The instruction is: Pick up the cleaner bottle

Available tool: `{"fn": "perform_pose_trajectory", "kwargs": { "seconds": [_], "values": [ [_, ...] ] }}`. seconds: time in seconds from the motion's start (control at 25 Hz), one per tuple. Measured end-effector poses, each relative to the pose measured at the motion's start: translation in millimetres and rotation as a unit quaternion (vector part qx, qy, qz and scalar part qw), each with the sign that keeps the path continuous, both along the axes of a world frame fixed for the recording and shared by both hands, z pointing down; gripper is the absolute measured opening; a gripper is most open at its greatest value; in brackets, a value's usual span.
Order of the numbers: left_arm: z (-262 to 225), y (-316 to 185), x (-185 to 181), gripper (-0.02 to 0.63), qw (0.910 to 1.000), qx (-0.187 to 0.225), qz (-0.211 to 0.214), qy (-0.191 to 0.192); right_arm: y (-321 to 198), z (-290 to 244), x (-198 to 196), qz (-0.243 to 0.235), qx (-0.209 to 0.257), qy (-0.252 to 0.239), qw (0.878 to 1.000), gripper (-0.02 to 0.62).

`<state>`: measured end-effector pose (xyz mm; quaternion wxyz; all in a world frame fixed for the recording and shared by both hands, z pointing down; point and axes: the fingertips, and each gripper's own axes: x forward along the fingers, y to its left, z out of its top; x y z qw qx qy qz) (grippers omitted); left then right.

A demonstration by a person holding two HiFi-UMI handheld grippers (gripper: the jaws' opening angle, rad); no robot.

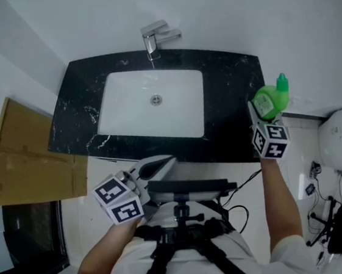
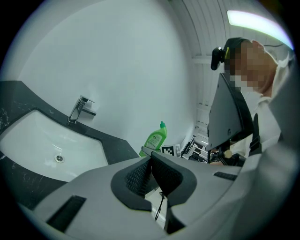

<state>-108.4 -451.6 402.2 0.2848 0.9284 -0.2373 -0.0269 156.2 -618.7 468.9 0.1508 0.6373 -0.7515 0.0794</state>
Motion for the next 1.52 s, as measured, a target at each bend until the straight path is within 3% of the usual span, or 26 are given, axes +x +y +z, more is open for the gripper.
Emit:
{"fn": "perform_pose_trajectory", "kwargs": {
  "seconds": [1.52],
  "values": [
    [-8, 0, 3, -0.005, 0.9974, 0.022, 0.065, 0.02, 43, -37, -7, 0.032, 0.0, 0.024, 0.999, 0.179]
  ]
}}
